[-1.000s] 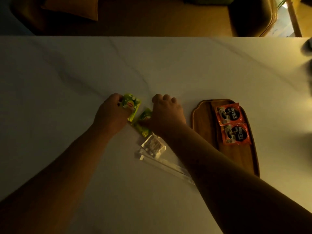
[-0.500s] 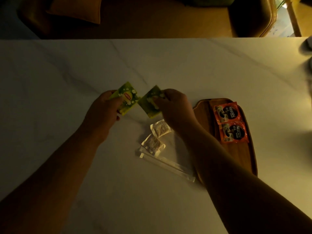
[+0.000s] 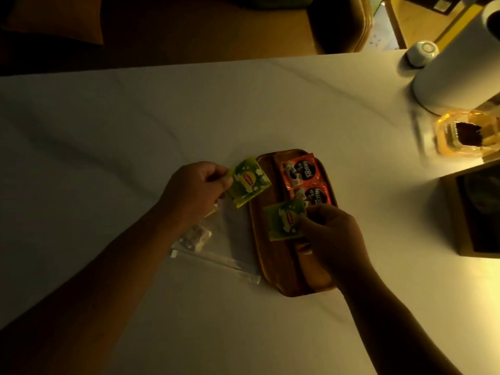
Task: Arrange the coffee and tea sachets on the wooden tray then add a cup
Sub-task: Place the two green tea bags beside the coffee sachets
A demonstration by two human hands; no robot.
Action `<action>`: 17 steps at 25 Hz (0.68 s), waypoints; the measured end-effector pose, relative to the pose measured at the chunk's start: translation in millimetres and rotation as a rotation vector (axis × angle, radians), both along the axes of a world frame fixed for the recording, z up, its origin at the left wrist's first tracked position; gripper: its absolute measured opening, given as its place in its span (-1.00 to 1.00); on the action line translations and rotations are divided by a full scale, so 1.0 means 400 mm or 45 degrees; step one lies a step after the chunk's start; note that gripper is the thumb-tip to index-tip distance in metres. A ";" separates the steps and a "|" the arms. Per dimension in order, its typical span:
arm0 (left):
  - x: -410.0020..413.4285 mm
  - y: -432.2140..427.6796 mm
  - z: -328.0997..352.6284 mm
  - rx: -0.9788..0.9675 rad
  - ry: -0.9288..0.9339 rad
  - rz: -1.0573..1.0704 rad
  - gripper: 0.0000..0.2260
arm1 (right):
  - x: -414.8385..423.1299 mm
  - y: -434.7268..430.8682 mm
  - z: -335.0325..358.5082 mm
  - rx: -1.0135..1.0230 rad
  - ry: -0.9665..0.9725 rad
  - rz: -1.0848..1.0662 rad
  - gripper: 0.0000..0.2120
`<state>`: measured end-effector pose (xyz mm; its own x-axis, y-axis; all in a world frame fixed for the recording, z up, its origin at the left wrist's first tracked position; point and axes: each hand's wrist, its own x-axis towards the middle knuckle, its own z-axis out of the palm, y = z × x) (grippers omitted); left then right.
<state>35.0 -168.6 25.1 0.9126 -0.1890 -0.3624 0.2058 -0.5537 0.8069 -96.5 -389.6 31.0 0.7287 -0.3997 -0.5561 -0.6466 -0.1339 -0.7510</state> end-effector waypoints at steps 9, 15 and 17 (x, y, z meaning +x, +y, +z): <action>0.001 -0.136 -0.012 0.625 -0.477 -0.283 -0.72 | -0.004 -0.014 -0.011 -0.882 -0.129 0.541 -0.67; -0.080 -0.155 -0.022 0.704 -0.833 -0.846 -0.67 | -0.069 0.025 -0.038 -0.899 -0.194 1.172 -0.40; -0.082 -0.148 -0.027 0.738 -0.765 -0.862 -0.65 | -0.070 0.033 -0.049 -0.915 -0.216 1.221 -0.40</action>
